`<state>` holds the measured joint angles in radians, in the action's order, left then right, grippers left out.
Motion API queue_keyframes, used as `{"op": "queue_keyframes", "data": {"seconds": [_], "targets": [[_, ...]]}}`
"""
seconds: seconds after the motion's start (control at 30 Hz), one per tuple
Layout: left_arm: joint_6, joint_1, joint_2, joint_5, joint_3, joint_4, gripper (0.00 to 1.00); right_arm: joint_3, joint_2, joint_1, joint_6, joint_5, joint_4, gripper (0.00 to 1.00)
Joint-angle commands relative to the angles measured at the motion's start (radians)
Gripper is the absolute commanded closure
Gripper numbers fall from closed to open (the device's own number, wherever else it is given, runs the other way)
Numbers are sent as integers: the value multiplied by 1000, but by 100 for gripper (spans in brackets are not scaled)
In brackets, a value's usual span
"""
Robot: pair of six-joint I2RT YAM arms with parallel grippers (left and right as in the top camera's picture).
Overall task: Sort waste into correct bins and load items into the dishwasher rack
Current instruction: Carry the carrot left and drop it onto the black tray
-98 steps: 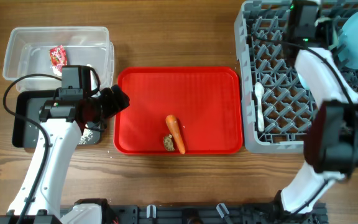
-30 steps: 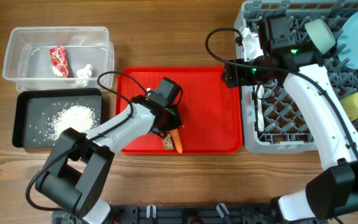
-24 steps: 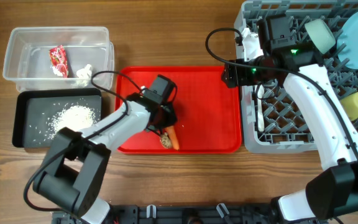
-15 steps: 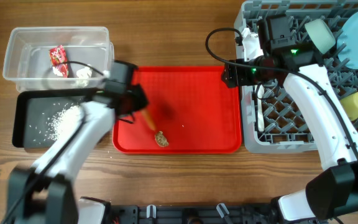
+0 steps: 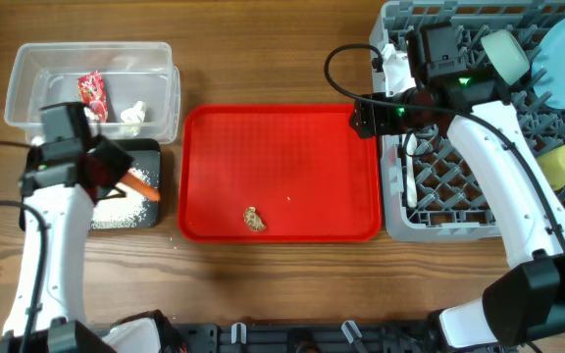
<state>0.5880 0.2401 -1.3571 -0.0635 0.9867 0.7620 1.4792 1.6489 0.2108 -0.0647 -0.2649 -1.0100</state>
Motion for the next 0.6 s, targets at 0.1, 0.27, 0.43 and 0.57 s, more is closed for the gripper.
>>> {"op": "queue_keyframes", "data": {"seconds": [0.1, 0.27, 0.43, 0.57], "targets": [[-12, 172, -114, -66, 12, -50, 81, -2, -14, -2, -14, 9, 0, 23], [-12, 242, -220, -66, 12, -98, 79, -2, -14, -2, -14, 9, -1, 23], [-12, 276, -313, -66, 12, -132, 77, -2, -14, -2, -14, 9, -1, 23], [-12, 281, -354, -66, 12, -149, 76, -2, -14, -2, -14, 9, -1, 23]]}}
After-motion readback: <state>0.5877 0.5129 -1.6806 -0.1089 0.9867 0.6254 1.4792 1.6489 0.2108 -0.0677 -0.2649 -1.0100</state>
